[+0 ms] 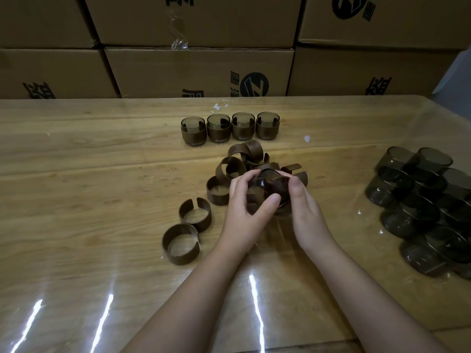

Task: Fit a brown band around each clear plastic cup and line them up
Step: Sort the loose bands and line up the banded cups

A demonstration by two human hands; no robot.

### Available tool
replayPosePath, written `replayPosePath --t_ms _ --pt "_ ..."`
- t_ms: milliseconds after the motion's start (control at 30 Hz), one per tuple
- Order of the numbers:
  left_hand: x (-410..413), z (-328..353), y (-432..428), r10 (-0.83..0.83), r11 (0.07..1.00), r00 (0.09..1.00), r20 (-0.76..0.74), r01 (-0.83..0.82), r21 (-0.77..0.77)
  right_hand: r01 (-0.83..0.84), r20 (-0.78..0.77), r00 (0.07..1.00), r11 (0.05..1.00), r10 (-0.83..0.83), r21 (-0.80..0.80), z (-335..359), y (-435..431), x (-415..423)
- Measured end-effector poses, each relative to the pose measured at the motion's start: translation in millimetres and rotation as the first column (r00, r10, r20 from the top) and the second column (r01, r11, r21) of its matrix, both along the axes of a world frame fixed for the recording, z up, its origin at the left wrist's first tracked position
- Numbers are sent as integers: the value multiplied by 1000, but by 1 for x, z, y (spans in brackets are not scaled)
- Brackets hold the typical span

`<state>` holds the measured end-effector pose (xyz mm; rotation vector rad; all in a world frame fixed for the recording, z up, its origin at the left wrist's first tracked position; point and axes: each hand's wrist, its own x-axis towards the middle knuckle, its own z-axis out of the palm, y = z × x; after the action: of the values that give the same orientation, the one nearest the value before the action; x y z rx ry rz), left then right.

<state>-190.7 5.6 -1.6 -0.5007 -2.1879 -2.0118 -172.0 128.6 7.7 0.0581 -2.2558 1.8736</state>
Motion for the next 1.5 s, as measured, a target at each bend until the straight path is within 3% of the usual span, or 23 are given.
replayPosePath --t_ms 300,767,1000,1100,1233,1333,1433,1500 --pt "2 -1 2 36 998 999 -5 -37 -56 138 28 990 990 -137 -42 -1 -5 1" --pt "5 -5 4 66 981 990 -128 -88 -173 273 83 961 947 -262 -167 -9 -9 -4" --pt "6 -5 2 36 957 979 -199 -91 -276 216 126 972 963 -197 -160 -10 -5 -3" --pt "7 -3 1 25 983 988 -152 -52 -175 165 77 985 981 -157 -105 -5 -2 -4" --pt "5 -2 1 -26 998 996 86 20 67 74 142 989 973 -43 -220 0 1 -5" --pt "0 2 -3 -121 964 955 270 49 260 7 193 980 965 45 -261 2 3 -7" --pt "-5 5 -7 -229 899 911 343 63 433 -76 205 970 961 133 -267 2 1 -7" --pt "-6 6 -8 -277 880 887 369 80 469 -79 192 971 950 142 -301 1 -1 -7"
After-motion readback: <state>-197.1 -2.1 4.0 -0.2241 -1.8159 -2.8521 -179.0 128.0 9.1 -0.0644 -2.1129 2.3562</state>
